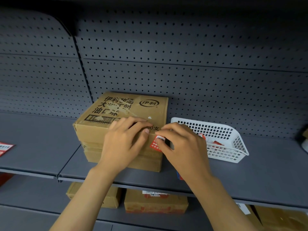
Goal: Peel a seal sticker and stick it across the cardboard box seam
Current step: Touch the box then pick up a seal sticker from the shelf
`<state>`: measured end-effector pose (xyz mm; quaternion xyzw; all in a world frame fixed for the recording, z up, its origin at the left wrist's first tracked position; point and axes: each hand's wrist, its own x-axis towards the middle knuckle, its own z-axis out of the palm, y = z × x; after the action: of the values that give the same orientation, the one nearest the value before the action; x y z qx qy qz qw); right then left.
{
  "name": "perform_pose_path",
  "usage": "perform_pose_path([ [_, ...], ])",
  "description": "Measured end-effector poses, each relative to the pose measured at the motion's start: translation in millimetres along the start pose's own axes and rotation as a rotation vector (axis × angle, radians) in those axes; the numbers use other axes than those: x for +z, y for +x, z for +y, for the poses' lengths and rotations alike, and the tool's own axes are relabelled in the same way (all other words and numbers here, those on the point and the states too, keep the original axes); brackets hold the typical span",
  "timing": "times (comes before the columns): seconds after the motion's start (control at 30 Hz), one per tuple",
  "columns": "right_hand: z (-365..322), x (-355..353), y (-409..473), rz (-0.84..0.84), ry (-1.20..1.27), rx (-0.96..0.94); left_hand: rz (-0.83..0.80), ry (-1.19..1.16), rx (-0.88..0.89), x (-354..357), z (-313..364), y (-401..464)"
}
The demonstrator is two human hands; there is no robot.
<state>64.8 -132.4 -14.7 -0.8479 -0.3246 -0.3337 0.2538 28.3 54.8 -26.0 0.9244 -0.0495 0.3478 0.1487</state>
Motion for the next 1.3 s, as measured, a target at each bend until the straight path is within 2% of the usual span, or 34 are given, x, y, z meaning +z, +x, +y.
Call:
perform_pose_path([
  [0.2, -0.6, 0.3, 1.4, 0.060, -0.016, -0.062, -0.003, 0.002, 0.000, -0.5, -0.3, 0.4],
  [0.5, 19.4, -13.1, 1.1, -0.132, 0.144, -0.166, -0.008, 0.018, -0.004, -1.0, -0.5, 2.5],
  [0.67, 35.9, -21.7, 0.4, -0.251, 0.270, -0.057, -0.017, 0.001, 0.003, -2.6, -1.2, 2.7],
  [0.8, 47.7, -25.7, -1.3, -0.286, 0.265, 0.013, -0.016, -0.012, -0.003, -3.4, -0.7, 3.4],
  [1.0, 54.1, -48.9, 6.1, -0.234, 0.360, 0.142, -0.030, -0.051, -0.034, -4.0, 1.3, 4.8],
  [1.07, 54.2, -56.9, 10.8, -0.230, 0.374, 0.176, -0.037, -0.130, -0.090, -5.2, 5.4, 8.5],
  [1.13, 51.9, -62.5, 15.4, -0.211, 0.402, 0.245, -0.038, -0.315, -0.140, -10.1, 15.7, 14.8],
  [1.3, 40.4, -73.9, 28.7, -0.071, 0.560, 0.306, -0.173, -0.618, -0.115, -23.9, 61.3, 35.8],
])
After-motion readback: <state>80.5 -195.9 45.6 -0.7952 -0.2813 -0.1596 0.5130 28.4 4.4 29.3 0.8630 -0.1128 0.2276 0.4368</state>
